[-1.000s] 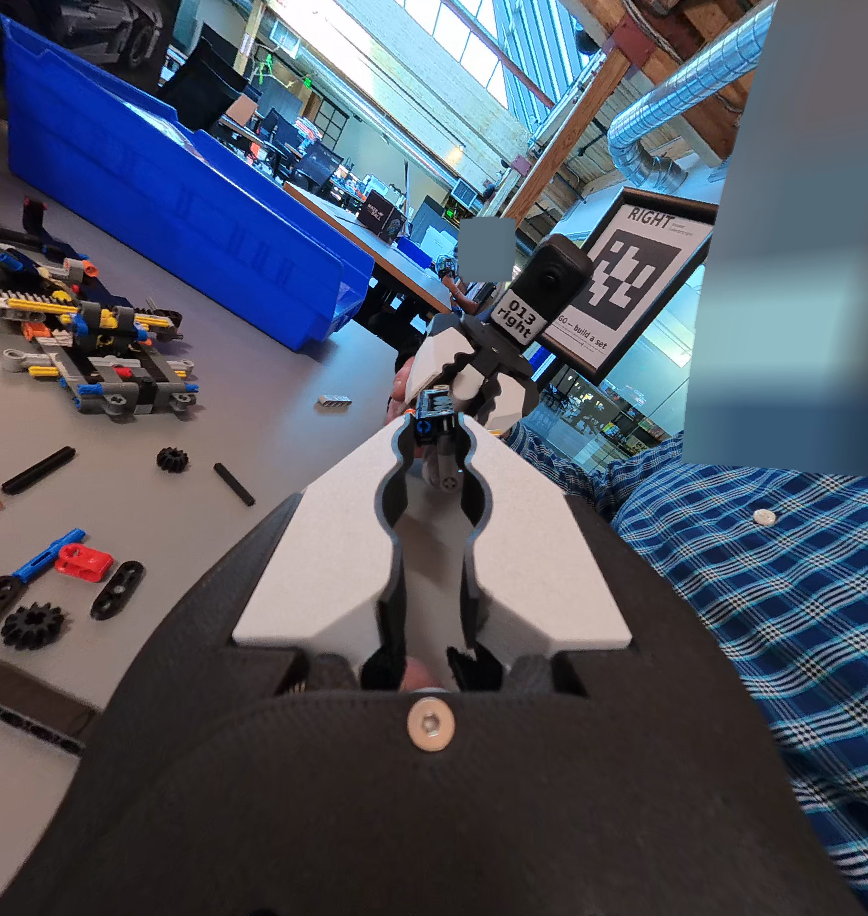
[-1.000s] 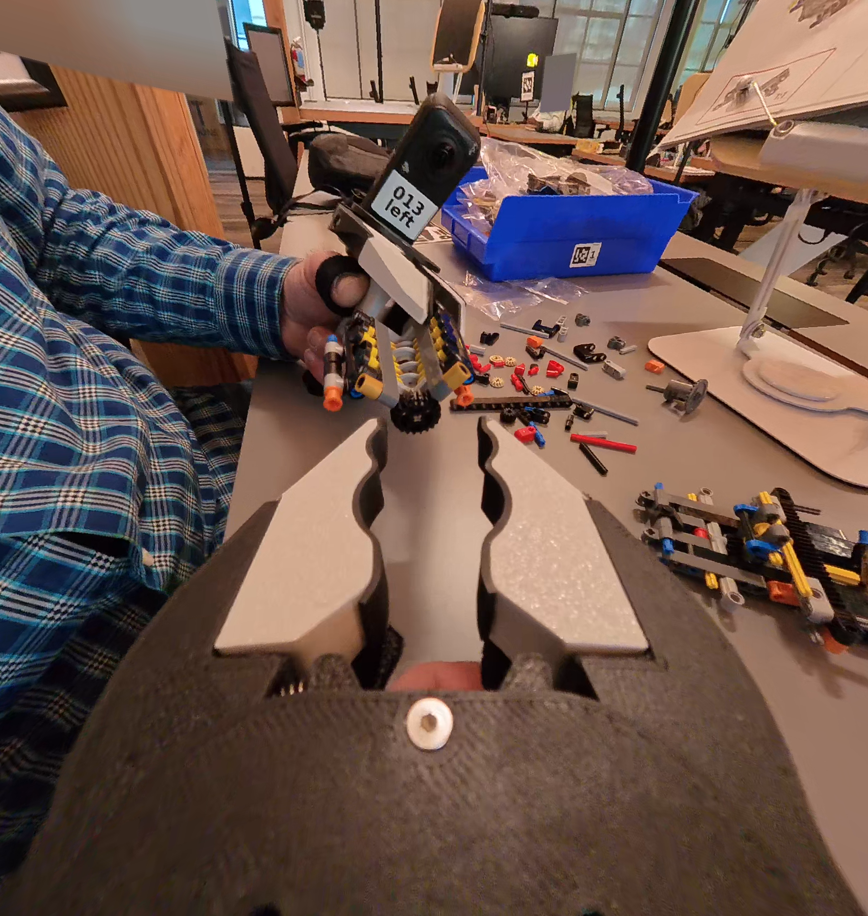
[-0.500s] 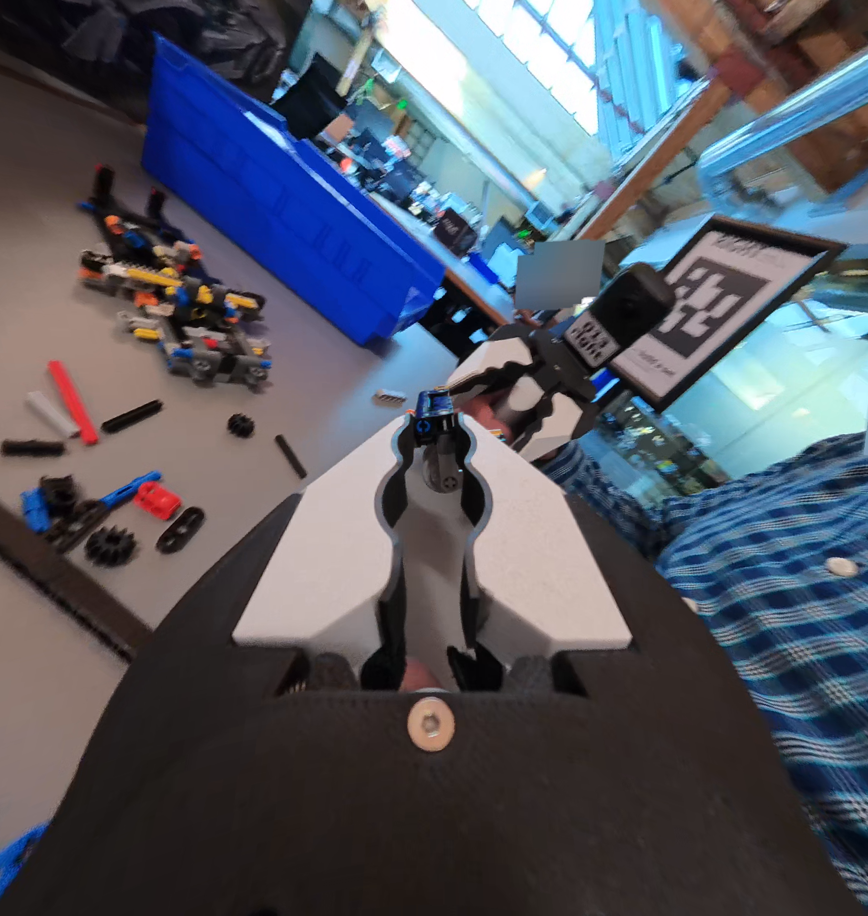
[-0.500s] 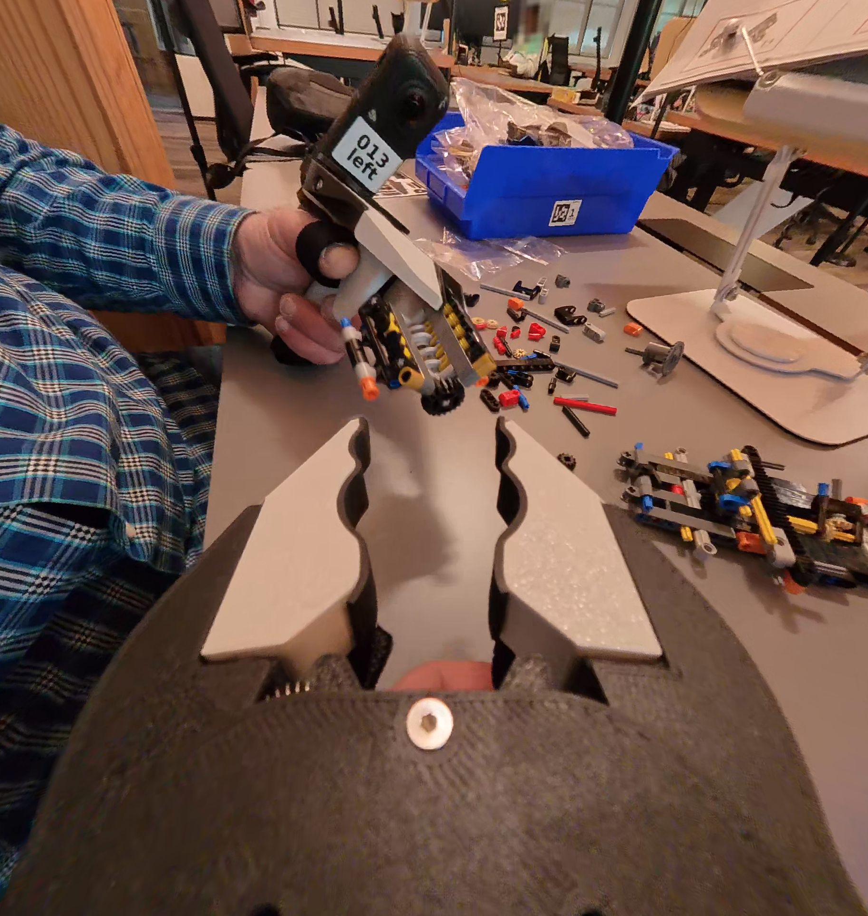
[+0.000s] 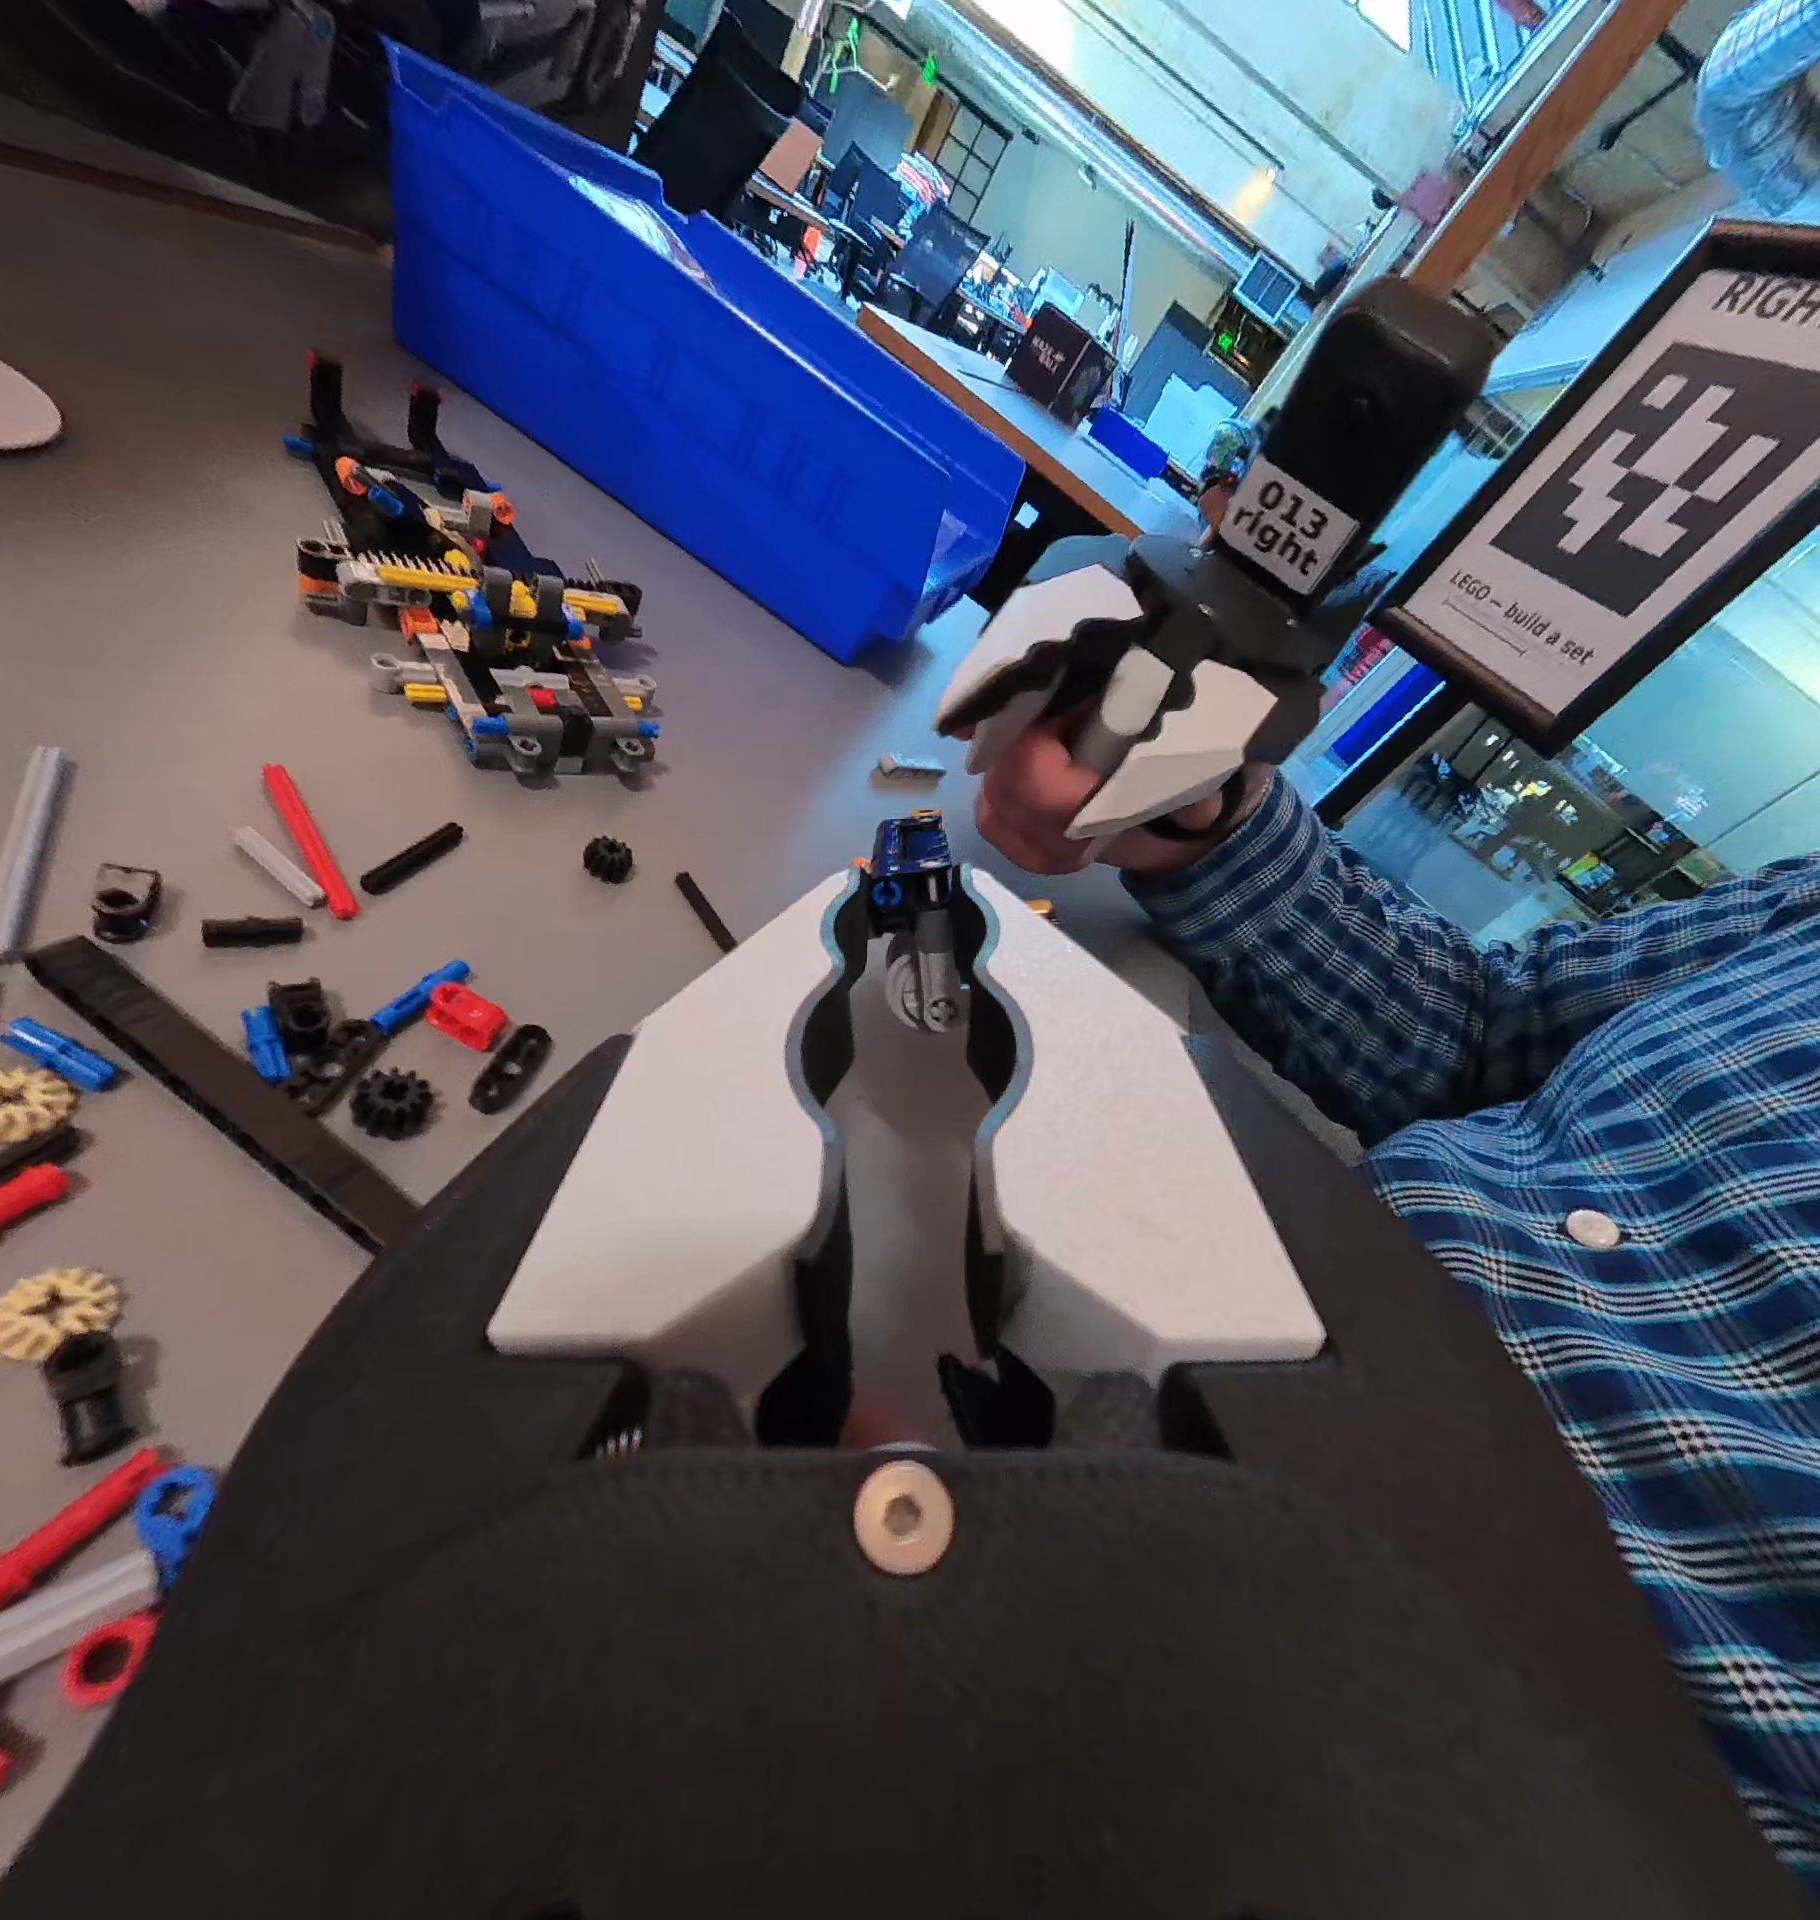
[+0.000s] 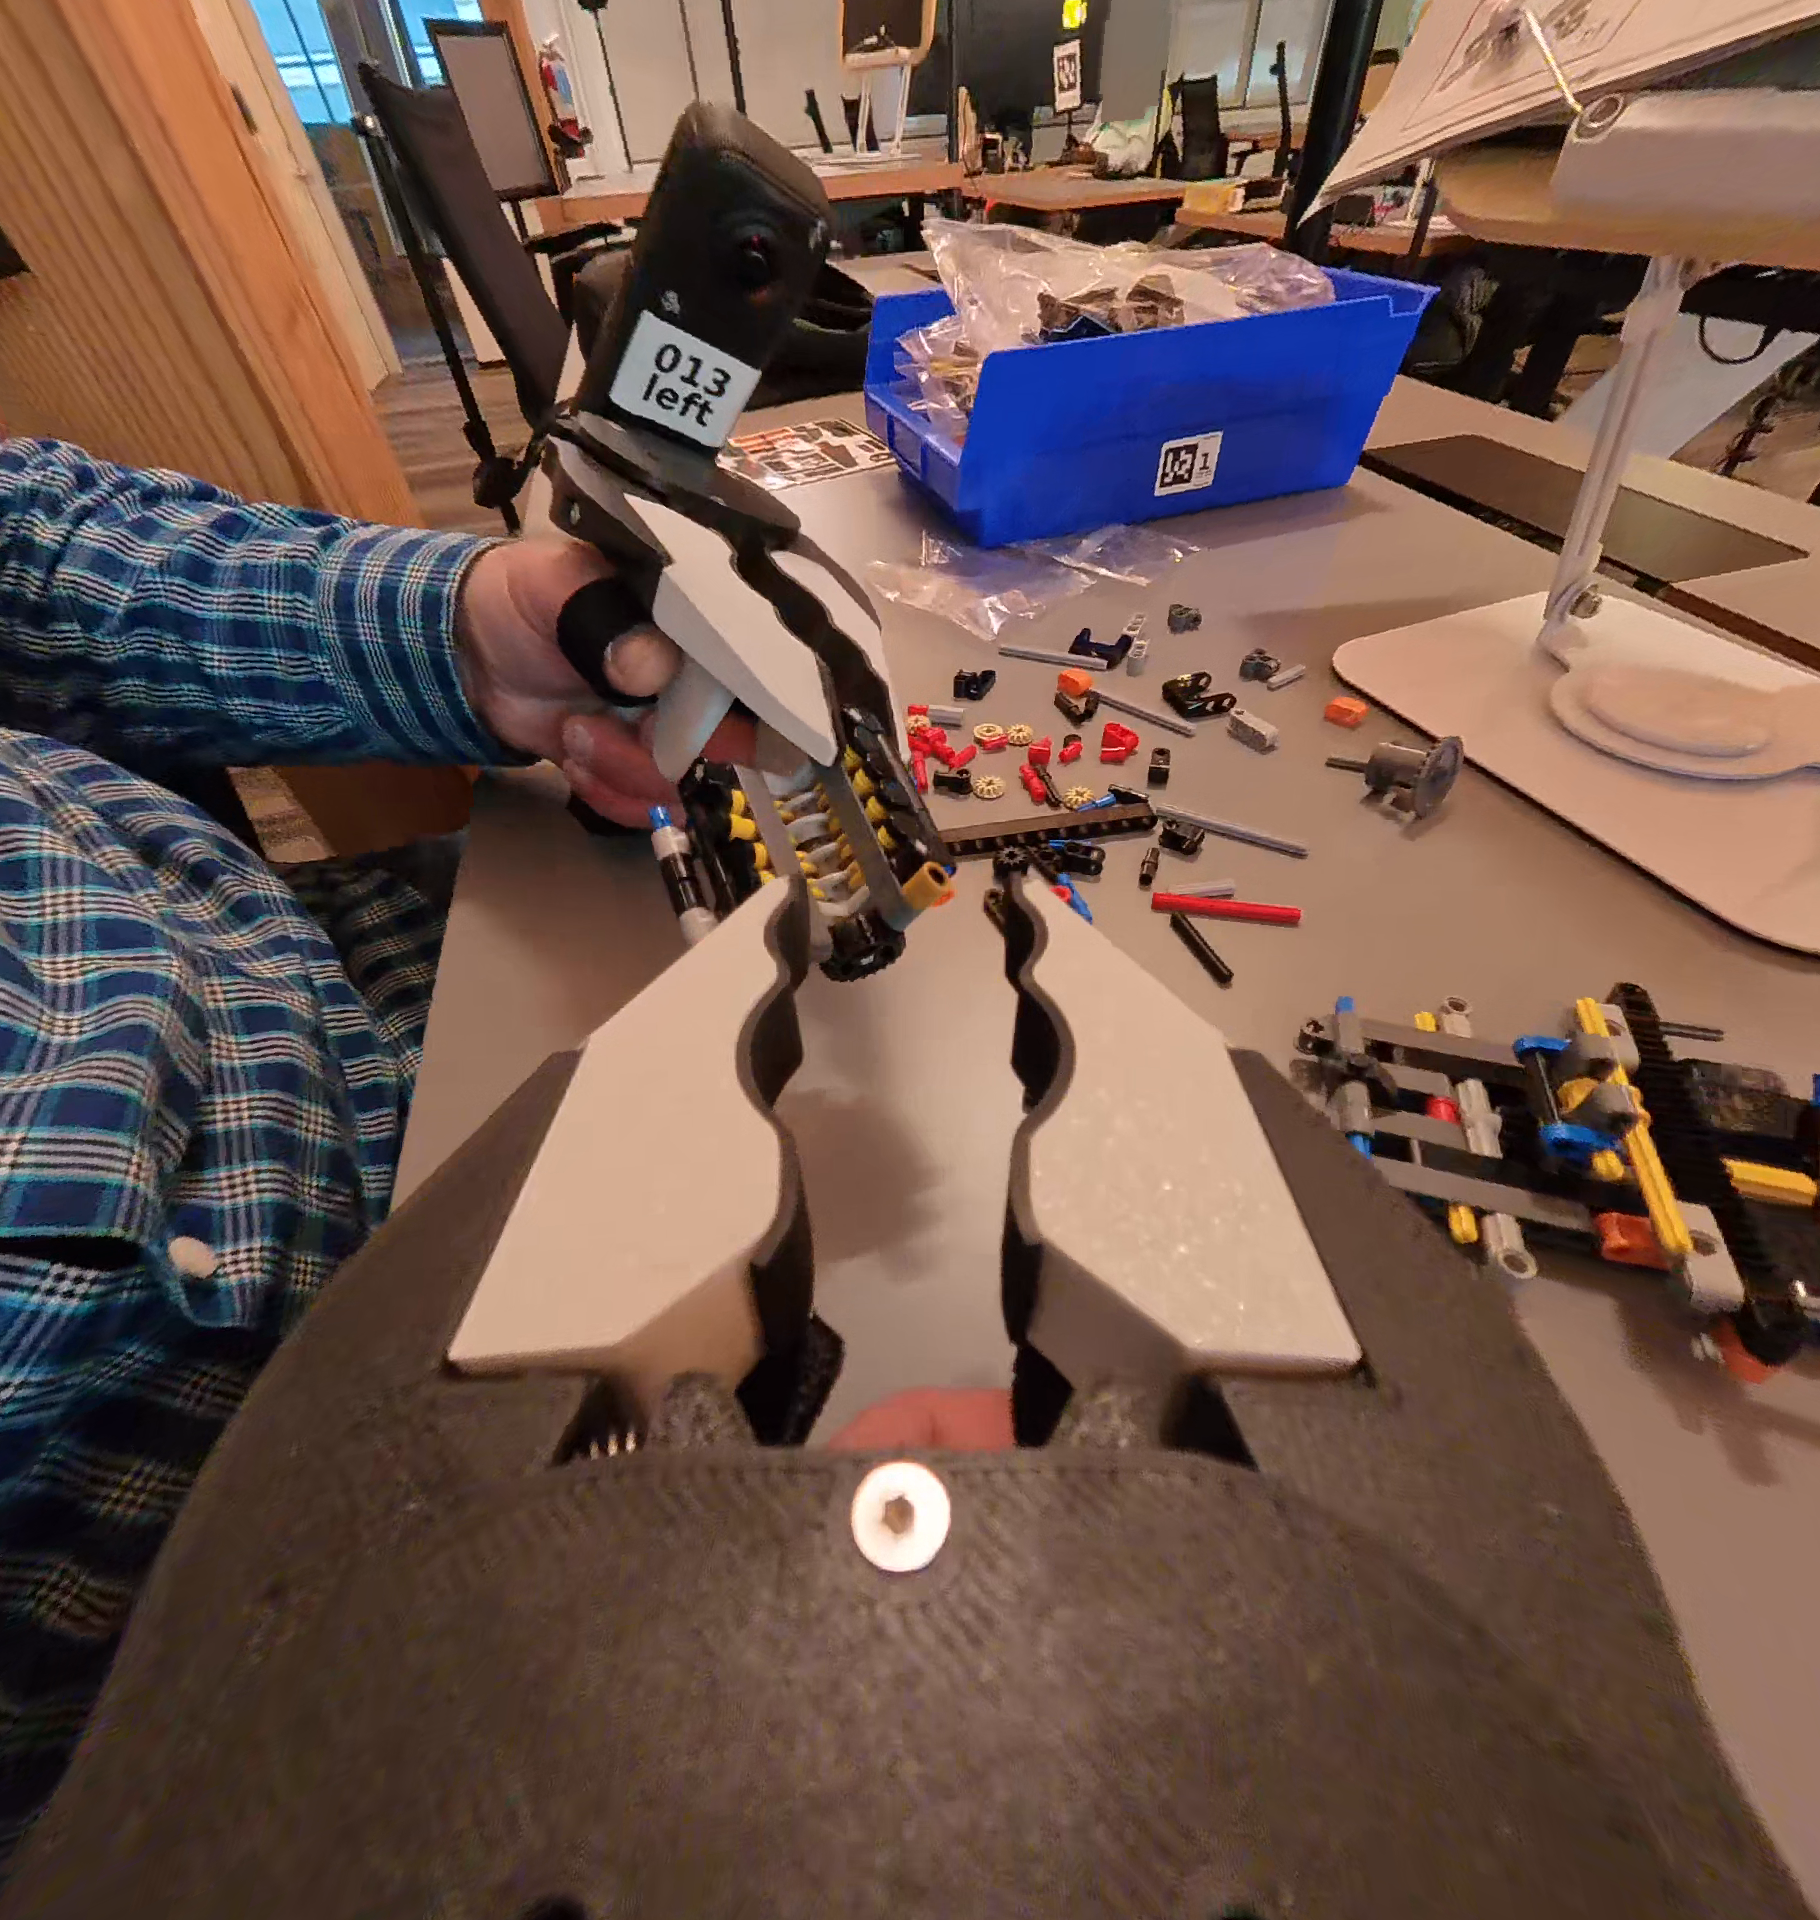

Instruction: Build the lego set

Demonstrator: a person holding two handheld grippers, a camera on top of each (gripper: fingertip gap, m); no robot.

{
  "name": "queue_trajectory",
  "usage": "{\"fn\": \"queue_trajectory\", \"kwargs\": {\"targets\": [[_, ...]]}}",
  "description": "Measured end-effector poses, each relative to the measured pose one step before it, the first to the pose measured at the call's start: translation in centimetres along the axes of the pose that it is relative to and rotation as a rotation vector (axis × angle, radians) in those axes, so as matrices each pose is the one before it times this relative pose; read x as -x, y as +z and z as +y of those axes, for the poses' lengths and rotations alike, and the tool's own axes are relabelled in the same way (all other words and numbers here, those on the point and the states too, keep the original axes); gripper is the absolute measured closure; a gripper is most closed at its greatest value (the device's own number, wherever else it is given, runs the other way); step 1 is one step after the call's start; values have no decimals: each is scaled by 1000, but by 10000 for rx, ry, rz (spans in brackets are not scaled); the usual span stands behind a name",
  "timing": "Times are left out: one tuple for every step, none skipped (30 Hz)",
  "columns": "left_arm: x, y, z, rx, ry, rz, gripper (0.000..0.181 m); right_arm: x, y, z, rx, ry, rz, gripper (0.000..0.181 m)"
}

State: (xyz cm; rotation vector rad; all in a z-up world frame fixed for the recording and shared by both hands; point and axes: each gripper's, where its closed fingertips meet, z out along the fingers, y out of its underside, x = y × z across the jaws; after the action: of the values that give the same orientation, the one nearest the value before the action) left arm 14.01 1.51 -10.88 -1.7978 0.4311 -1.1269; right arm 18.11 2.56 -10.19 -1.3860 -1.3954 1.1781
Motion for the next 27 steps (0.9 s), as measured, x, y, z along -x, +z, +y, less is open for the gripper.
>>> {"fn": "queue_trajectory", "kwargs": {"targets": [[178,-145,-239,-62,-13,-16,168,-210,289,-81,17,-8,-36,145],[210,-143,-202,-62,-45,-14,168,-167,302,-94,18,15,-71,145],[205,-124,-120,-32,-50,-14,168,-78,303,-115,21,33,-127,143],[153,-112,-93,-17,-37,1,168,6,281,-163,10,14,-168,142],[74,-111,-101,-27,-45,48,168,20,286,-169,22,-11,-173,141],[103,-130,-139,-34,-23,17,168,-4,279,-181,30,2,-167,141],[169,-129,-146,-30,36,-42,168,-124,278,-240,20,-4,-114,140],[125,-127,-175,-42,52,-14,168,-161,259,-317,-13,-31,-98,139],[66,-130,-277,-102,13,37,168,-214,266,-328,-1,-16,-85,139],[100,-131,-315,-126,-19,16,168,-288,260,-368,9,-26,-60,138],[167,-144,-343,-126,10,-43,168,-354,253,-469,-41,-55,-30,137],[158,-167,-279,-83,41,-41,168,-308,248,-543,-86,-39,-67,137],[170,-188,-243,-60,42,-40,168,-312,271,-582,-129,-9,-94,137],[191,-218,-269,-88,23,-48,168,-323,307,-600,-177,15,-107,137],[206,-226,-266,-113,-5,-47,168,-312,355,-516,-175,47,-131,137],[221,-245,-237,-106,-30,-38,168,-355,376,-390,-134,26,-86,137],[249,-232,-209,-100,-33,-46,168,-467,367,-340,-166,-13,26,137],[276,-211,-177,-84,-33,-69,168,-331,350,-241,-161,10,-24,137],[250,-214,-158,-93,-53,-57,168,-256,289,-188,-183,-14,0,136],[235,-186,-159,-98,-68,-52,168,-191,171,-159,-267,-41,64,136],[290,-147,-165,-109,-59,-89,168,-65,29,-15,-262,-5,50,136],[291,-126,-182,-100,-58,-86,168,-37,-81,153,-216,33,67,136],[270,-114,-168,-92,-45,-72,168,-84,-126,187,-170,38,133,137],[285,-91,-138,-97,-49,-88,168,104,-104,158,-57,-34,37,136],[264,-72,-103,-90,-100,-77,168,152,-110,138,31,-155,23,136],[188,-34,-61,-81,-131,-21,168,25,-132,113,39,-167,90,136],[202,-6,-30,-78,-125,-48,168,84,-146,88,42,-75,10,136]]}}
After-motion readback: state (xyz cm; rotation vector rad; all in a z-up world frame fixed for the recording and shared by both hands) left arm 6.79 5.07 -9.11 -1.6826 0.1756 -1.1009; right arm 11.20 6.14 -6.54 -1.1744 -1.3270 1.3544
